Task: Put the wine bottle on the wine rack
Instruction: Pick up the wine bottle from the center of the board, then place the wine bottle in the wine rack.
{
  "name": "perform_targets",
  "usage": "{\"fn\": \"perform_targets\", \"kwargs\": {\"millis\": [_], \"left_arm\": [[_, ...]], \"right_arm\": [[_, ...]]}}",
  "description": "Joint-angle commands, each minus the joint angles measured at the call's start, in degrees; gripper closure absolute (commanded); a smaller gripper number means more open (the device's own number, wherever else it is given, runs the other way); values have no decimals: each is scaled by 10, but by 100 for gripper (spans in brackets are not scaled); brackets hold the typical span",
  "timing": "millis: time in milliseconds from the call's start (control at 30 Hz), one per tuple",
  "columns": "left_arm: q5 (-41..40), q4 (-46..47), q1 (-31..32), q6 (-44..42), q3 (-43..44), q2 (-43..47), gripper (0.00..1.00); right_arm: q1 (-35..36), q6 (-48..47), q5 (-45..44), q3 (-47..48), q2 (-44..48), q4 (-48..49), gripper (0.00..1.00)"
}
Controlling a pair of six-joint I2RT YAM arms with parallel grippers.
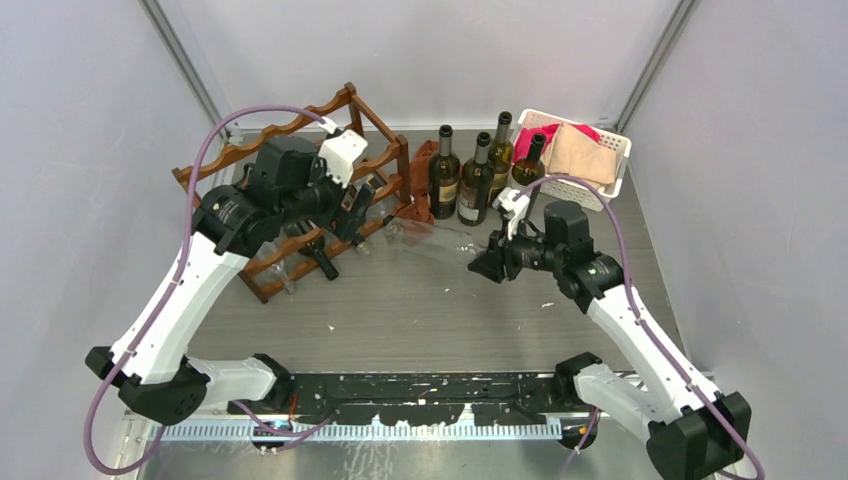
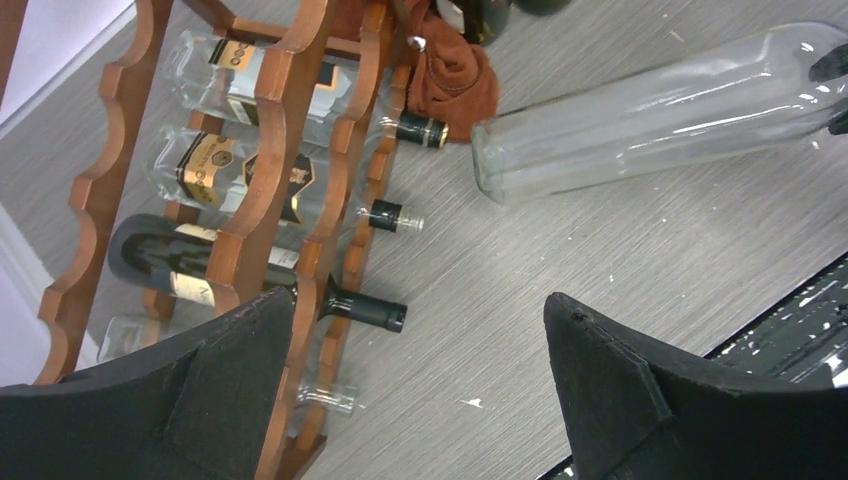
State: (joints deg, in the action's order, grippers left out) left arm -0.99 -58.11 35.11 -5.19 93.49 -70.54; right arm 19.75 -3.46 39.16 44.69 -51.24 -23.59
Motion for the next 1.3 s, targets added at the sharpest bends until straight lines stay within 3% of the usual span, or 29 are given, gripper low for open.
{"fn": "perform_targets", "kwargs": {"millis": [0, 433, 967, 1267], "left_arm": [[-43, -8, -5, -16, 39, -7, 6], [-23, -2, -58, -49, 74, -53, 6], [5, 13, -93, -44, 87, -70, 7], [25, 38, -107, -30, 78, -62, 7]], "right_arm": [[31, 40, -52, 56, -26, 141, 99], [76, 76, -142, 92, -114, 247, 99], [108, 91, -179, 131, -204, 324, 99], [161, 70, -258, 109, -265, 452, 99]]}}
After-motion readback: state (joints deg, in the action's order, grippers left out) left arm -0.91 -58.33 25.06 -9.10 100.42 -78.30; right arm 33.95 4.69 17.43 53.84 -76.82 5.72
